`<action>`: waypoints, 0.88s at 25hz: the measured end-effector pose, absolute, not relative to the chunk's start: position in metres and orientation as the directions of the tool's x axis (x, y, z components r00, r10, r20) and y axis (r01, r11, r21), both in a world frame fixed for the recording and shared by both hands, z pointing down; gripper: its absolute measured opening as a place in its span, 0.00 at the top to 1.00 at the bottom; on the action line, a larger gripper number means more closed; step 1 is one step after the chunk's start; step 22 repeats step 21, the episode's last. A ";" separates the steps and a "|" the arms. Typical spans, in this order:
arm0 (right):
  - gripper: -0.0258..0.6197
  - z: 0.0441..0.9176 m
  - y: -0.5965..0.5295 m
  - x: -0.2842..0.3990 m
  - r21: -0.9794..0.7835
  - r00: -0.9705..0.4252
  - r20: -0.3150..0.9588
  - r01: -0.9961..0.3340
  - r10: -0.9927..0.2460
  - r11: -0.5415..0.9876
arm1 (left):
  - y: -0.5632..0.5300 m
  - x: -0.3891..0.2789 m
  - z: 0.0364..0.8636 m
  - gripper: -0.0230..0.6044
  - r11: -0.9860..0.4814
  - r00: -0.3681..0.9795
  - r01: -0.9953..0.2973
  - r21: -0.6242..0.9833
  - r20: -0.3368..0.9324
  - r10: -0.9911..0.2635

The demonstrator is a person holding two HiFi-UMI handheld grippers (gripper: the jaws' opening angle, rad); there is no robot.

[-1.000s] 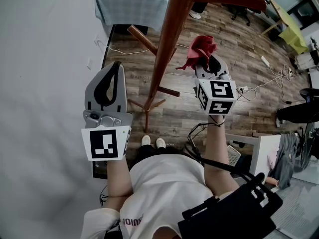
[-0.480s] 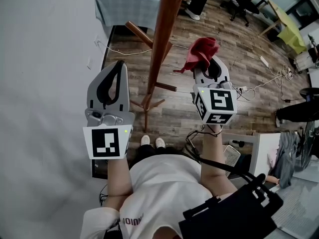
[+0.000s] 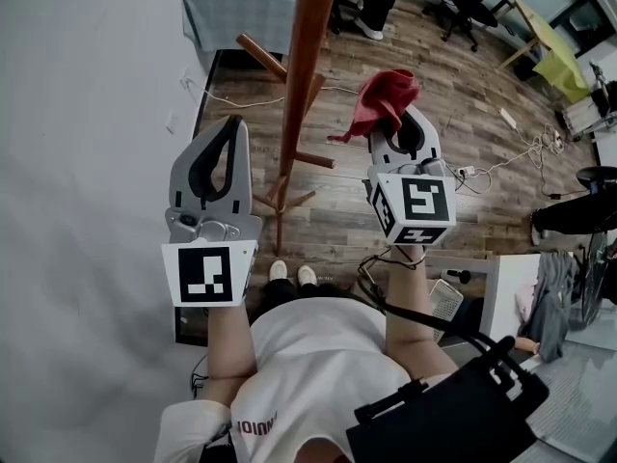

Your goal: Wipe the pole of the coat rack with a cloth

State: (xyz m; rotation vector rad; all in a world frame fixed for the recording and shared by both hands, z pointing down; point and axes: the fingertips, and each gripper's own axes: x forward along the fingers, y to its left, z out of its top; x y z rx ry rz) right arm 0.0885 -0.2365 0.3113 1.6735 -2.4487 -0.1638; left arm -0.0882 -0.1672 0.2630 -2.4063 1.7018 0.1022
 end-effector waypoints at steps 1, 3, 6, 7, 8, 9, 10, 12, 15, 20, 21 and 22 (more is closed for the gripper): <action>0.82 0.310 -0.236 0.088 0.190 -0.354 0.076 -0.913 -0.932 0.362 | -0.168 -0.089 0.262 0.94 -0.322 0.338 -0.940 -0.116 -0.166 -0.926; 0.82 0.308 -0.236 0.087 0.193 -0.354 0.071 -0.912 -0.932 0.361 | -0.168 -0.089 0.262 0.94 -0.323 0.339 -0.939 -0.116 -0.164 -0.926; 0.82 0.306 -0.234 0.087 0.195 -0.360 0.064 -0.910 -0.931 0.365 | -0.166 -0.088 0.262 0.94 -0.321 0.337 -0.940 -0.116 -0.162 -0.928; 0.82 0.304 -0.231 0.088 0.196 -0.362 0.062 -0.909 -0.930 0.367 | -0.164 -0.087 0.261 0.94 -0.320 0.336 -0.940 -0.117 -0.163 -0.928; 0.82 0.303 -0.228 0.088 0.197 -0.365 0.061 -0.908 -0.929 0.370 | -0.160 -0.086 0.260 0.94 -0.319 0.335 -0.940 -0.118 -0.163 -0.928; 0.82 0.302 -0.225 0.088 0.198 -0.368 0.062 -0.906 -0.928 0.373 | -0.157 -0.085 0.259 0.94 -0.318 0.334 -0.941 -0.118 -0.164 -0.928; 0.82 0.302 -0.222 0.088 0.201 -0.372 0.064 -0.904 -0.926 0.377 | -0.155 -0.085 0.258 0.94 -0.317 0.334 -0.941 -0.120 -0.165 -0.928; 0.82 0.302 -0.219 0.088 0.203 -0.378 0.066 -0.901 -0.923 0.384 | -0.151 -0.083 0.257 0.94 -0.317 0.335 -0.940 -0.124 -0.168 -0.927; 0.82 0.307 -0.222 0.088 0.203 -0.383 0.065 -0.899 -0.921 0.388 | -0.156 -0.081 0.261 0.94 -0.318 0.337 -0.940 -0.126 -0.174 -0.925; 0.82 0.304 -0.234 0.079 0.214 -0.382 0.073 -0.896 -0.921 0.388 | -0.168 -0.090 0.257 0.94 -0.322 0.339 -0.939 -0.119 -0.170 -0.925; 0.82 0.301 -0.234 0.077 0.216 -0.381 0.073 -0.896 -0.922 0.388 | -0.168 -0.092 0.254 0.94 -0.322 0.339 -0.939 -0.119 -0.169 -0.926; 0.82 0.301 -0.234 0.077 0.216 -0.381 0.073 -0.896 -0.922 0.388 | -0.168 -0.092 0.254 0.94 -0.322 0.339 -0.939 -0.119 -0.169 -0.926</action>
